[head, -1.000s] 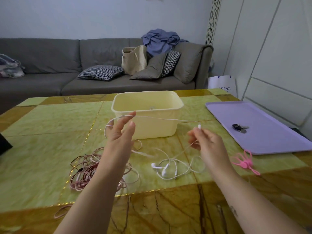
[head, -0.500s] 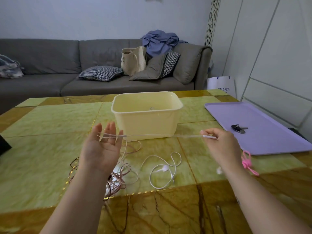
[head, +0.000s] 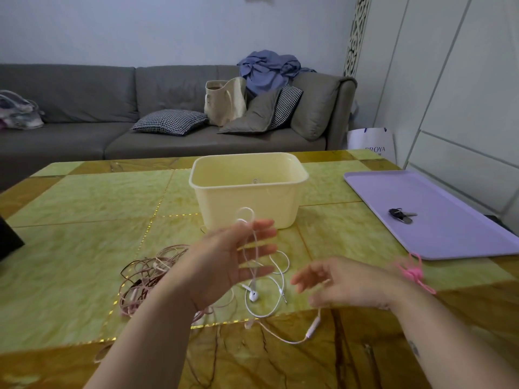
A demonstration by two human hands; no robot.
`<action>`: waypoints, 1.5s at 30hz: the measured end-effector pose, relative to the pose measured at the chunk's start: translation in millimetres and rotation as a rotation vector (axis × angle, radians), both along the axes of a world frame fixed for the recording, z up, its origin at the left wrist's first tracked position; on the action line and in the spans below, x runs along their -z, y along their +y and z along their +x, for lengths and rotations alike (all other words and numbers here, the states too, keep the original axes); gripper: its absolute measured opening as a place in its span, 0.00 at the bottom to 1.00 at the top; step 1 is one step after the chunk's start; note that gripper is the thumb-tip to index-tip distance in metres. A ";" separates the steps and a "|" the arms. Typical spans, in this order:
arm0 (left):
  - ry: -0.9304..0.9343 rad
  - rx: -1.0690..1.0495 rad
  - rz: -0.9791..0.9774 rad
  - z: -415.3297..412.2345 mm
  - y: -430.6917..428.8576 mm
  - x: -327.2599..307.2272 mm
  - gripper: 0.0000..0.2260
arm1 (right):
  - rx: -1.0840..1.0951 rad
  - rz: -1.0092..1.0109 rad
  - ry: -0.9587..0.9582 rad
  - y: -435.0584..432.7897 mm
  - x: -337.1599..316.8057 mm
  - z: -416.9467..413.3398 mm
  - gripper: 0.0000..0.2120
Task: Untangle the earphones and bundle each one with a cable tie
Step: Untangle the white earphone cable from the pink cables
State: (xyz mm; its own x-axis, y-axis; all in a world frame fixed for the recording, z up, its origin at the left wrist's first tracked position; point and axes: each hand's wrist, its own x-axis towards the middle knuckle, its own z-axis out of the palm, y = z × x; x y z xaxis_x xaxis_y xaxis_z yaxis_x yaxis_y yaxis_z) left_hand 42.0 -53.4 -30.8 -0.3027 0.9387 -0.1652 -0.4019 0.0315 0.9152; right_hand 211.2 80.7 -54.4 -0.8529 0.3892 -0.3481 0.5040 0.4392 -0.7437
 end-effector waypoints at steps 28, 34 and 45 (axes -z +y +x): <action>0.355 0.120 -0.173 15.0 -1.8 -1.0 0.12 | 0.440 -0.046 0.681 -22.0 -4.5 -18.0 0.11; -0.034 -0.048 0.023 15.6 3.3 -8.4 0.10 | 0.298 -0.388 0.592 -24.5 3.7 -21.1 0.25; -0.301 -0.522 0.086 -22.0 4.1 6.9 0.11 | 0.430 0.181 0.565 -3.6 -17.9 -2.9 0.02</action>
